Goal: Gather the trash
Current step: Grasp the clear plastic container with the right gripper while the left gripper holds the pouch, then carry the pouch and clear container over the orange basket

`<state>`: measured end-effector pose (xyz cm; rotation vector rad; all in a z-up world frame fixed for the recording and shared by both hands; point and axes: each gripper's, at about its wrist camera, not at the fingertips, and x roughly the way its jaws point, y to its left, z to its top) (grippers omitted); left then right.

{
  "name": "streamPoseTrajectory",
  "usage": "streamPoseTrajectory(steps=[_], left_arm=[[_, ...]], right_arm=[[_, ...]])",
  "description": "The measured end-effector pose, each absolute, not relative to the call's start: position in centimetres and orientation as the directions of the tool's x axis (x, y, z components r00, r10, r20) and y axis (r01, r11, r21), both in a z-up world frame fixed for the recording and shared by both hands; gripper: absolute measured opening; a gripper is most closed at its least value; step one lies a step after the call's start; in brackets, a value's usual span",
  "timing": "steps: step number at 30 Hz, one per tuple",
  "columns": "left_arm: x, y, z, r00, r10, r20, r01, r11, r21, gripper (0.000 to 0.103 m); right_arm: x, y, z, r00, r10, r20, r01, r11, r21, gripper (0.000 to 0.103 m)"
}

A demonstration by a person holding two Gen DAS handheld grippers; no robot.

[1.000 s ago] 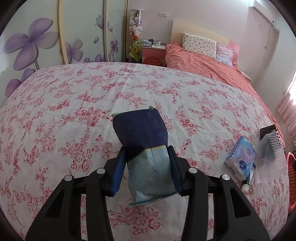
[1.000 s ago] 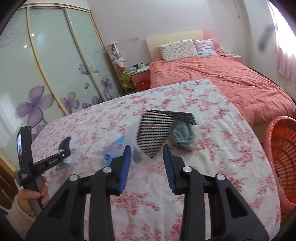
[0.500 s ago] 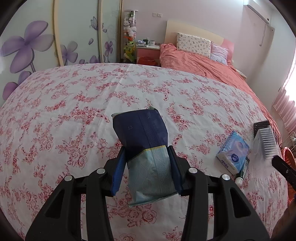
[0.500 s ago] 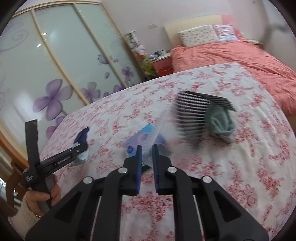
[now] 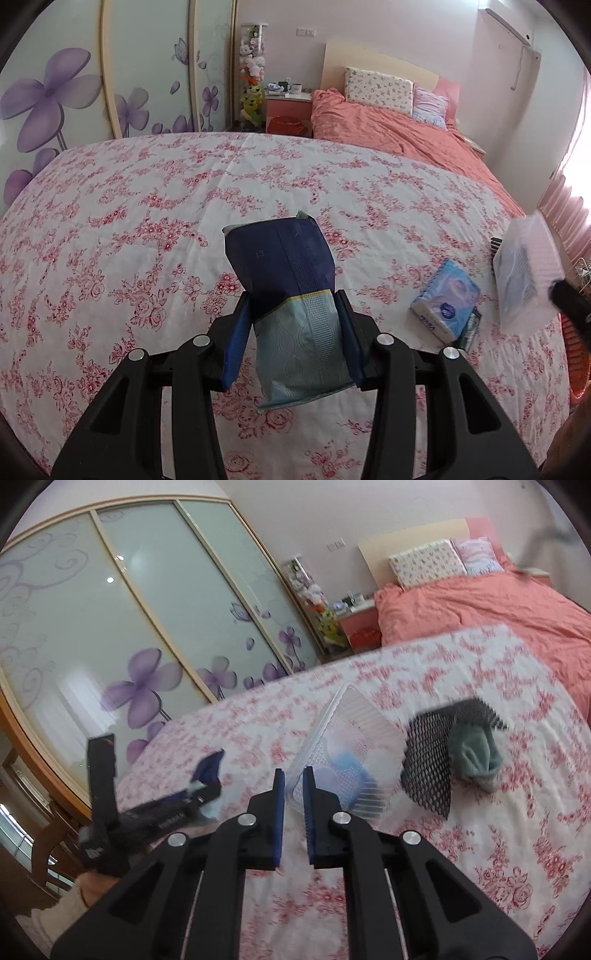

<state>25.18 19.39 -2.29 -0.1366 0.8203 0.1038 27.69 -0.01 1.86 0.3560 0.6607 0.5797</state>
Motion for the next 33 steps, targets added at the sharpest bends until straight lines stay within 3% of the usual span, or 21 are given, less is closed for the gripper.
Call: streamPoseTrajectory(steps=[16, 33], left_arm=[[22.0, 14.6, 4.3, 0.775, -0.038, -0.631, -0.024, 0.996, -0.089, 0.045], [20.0, 5.5, 7.5, 0.798, -0.214, -0.564, 0.199, 0.976, -0.088, 0.045]], right_arm=[[20.9, -3.6, 9.1, 0.815, 0.465, -0.344, -0.354, 0.871, 0.34, 0.01], [16.7, -12.5, 8.3, 0.895, 0.235, -0.378, -0.112, 0.941, 0.32, 0.011]])
